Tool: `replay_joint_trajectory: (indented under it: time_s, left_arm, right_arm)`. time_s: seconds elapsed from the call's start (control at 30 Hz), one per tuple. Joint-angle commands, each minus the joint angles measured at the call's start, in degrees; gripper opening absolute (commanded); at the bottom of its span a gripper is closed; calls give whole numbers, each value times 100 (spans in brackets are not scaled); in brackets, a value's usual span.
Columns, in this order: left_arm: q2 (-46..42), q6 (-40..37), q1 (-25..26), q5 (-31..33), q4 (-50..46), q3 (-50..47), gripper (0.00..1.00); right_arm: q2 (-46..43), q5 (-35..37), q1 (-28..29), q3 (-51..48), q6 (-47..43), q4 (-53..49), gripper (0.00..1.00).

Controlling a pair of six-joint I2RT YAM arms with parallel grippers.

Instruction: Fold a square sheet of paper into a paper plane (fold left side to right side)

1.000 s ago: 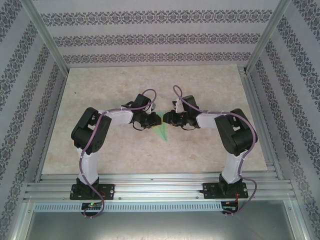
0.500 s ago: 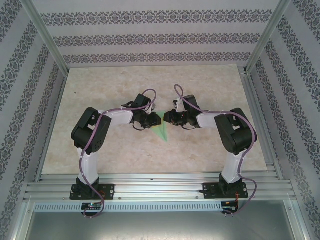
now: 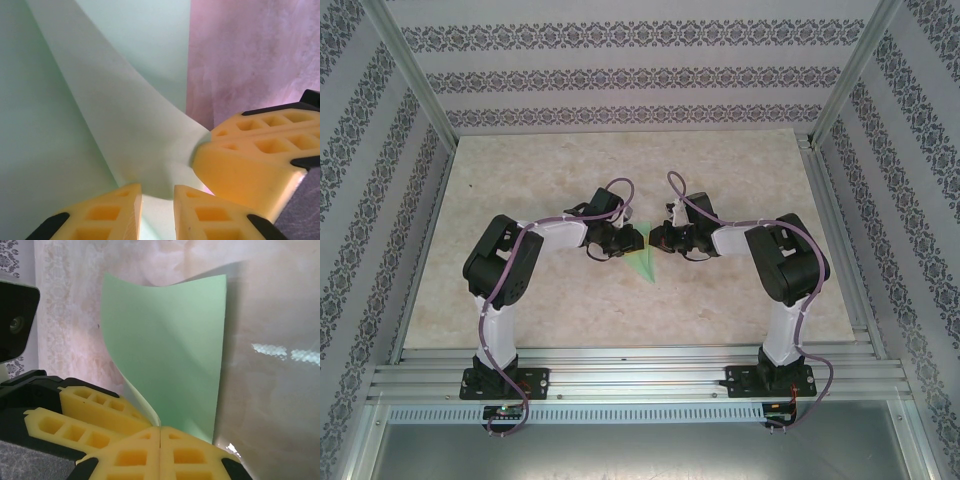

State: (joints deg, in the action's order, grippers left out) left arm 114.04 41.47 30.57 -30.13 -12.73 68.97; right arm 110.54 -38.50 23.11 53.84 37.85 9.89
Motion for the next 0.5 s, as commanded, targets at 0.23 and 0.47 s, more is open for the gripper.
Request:
replay_joint_trajectory:
  time_s: [0.23, 0.47]
  left_arm:
    - [197, 28, 99, -11, 5, 152, 26]
    - [272, 1, 135, -10, -39, 198, 27]
  right_arm:
    - [46, 164, -92, 106, -210, -134, 0]
    - [46, 291, -157, 143, -288, -286, 0]
